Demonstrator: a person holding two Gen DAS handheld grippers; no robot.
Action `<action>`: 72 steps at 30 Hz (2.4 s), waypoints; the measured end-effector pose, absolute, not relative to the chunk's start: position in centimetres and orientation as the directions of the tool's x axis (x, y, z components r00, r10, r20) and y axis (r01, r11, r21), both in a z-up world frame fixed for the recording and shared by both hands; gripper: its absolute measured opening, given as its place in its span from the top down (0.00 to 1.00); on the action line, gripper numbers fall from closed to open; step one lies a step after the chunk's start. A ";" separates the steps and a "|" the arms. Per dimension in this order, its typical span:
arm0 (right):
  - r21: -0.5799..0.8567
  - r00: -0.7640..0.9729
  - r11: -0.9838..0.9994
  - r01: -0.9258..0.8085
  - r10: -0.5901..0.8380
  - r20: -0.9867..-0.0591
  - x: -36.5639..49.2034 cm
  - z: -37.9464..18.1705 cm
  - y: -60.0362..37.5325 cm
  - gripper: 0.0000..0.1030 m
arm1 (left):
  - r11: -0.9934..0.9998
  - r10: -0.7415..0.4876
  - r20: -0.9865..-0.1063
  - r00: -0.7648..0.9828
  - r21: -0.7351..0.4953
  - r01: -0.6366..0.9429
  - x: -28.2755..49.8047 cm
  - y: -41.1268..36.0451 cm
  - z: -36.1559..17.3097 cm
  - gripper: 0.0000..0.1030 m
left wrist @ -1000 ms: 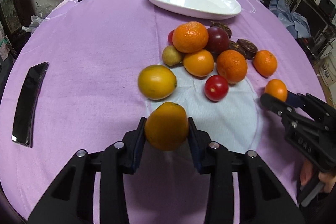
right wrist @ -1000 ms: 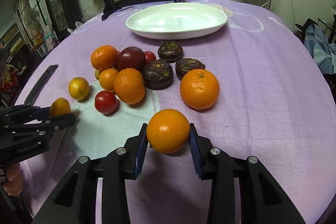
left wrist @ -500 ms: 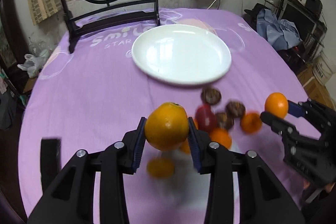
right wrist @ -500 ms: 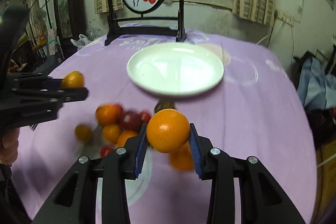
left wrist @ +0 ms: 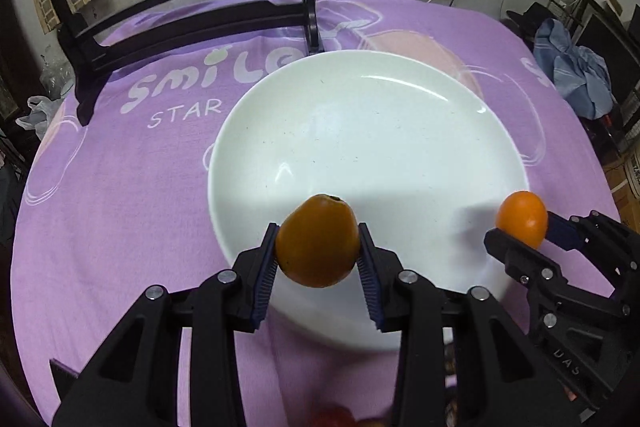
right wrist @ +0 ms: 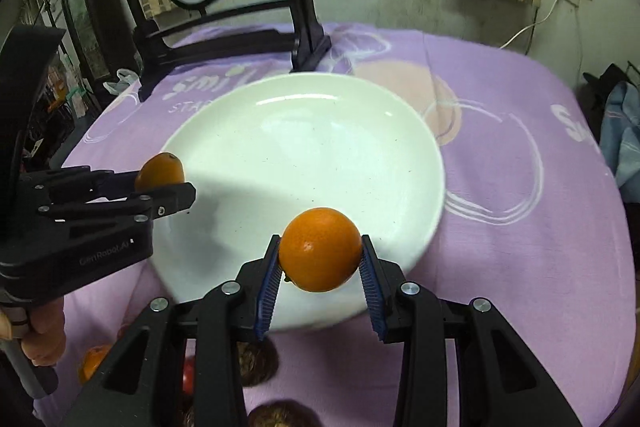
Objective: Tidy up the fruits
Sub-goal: 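Carry both fruits over the white plate and open both tools to release them, then withdraw both open tools from the plate back toward the fruit pile, then grasp a large tangerine with the right tool while the left grasps yellow citrus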
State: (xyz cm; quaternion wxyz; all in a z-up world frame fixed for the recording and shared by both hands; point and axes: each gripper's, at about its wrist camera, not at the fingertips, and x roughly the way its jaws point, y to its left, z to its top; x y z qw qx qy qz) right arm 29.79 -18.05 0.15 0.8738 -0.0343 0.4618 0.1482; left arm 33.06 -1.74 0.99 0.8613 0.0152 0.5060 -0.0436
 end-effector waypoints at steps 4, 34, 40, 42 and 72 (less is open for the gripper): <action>0.024 0.512 0.950 -0.312 0.190 -0.838 30.9 -1.1 -17.1 0.62 | 0.995 -0.073 -0.892 0.446 -0.033 0.096 35.0 -2.0 -0.8 0.64; 0.021 0.637 0.954 -0.300 0.217 -0.740 9.5 4.0 -19.2 0.21 | 0.997 -0.077 -0.807 0.585 -0.061 0.047 12.8 3.2 3.3 0.04; -0.013 0.632 0.952 -0.305 0.192 -0.751 4.8 2.3 -18.6 0.21 | 0.996 -0.086 -0.825 0.558 -0.080 0.034 8.6 4.1 1.6 0.04; -0.007 0.622 0.954 -0.300 0.190 -0.759 3.8 1.6 -18.8 0.21 | 0.999 -0.052 -0.816 0.576 -0.047 0.022 7.2 4.5 1.3 0.04; -0.003 0.548 0.991 -0.132 0.070 -0.833 12.9 -3.0 -19.6 0.58 | 0.996 -0.074 -0.852 0.518 -0.037 0.081 5.2 4.7 -3.6 0.04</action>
